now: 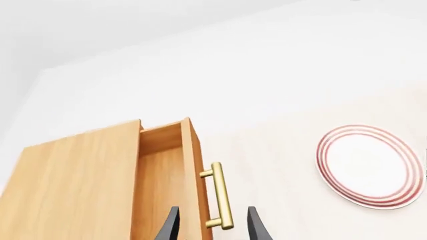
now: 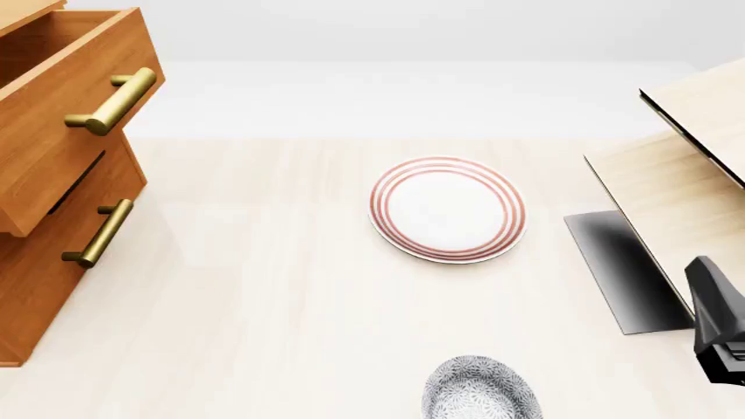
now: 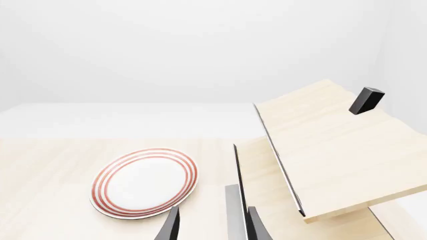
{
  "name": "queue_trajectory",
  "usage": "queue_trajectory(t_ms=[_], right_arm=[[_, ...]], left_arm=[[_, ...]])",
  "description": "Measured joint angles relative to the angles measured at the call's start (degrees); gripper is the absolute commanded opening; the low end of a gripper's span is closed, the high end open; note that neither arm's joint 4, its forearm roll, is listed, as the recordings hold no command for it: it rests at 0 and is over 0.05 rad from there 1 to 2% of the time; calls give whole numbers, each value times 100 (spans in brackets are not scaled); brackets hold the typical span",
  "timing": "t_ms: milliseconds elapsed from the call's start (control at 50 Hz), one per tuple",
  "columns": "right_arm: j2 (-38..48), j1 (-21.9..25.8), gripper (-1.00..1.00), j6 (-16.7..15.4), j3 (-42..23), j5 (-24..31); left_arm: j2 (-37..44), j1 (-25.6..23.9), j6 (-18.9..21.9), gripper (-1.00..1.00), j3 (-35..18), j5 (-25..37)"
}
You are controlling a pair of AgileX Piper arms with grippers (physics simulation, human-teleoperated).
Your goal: Open the top drawer of the cabinet and put the bowl in it.
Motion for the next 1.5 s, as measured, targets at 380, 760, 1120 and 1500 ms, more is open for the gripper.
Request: queue_trajectory(t_ms=[380, 760, 1120, 1500], right_arm=[[0, 0, 100, 0, 0, 0], [0, 0, 100, 0, 0, 0], [0, 0, 100, 0, 0, 0], [0, 0, 100, 0, 0, 0]], left_arm=[[775, 114, -843, 100, -850, 601], [978, 167, -1528, 100, -765, 672], [983, 347, -1773, 100, -344, 438], [1077, 488, -1804, 100, 109, 73]])
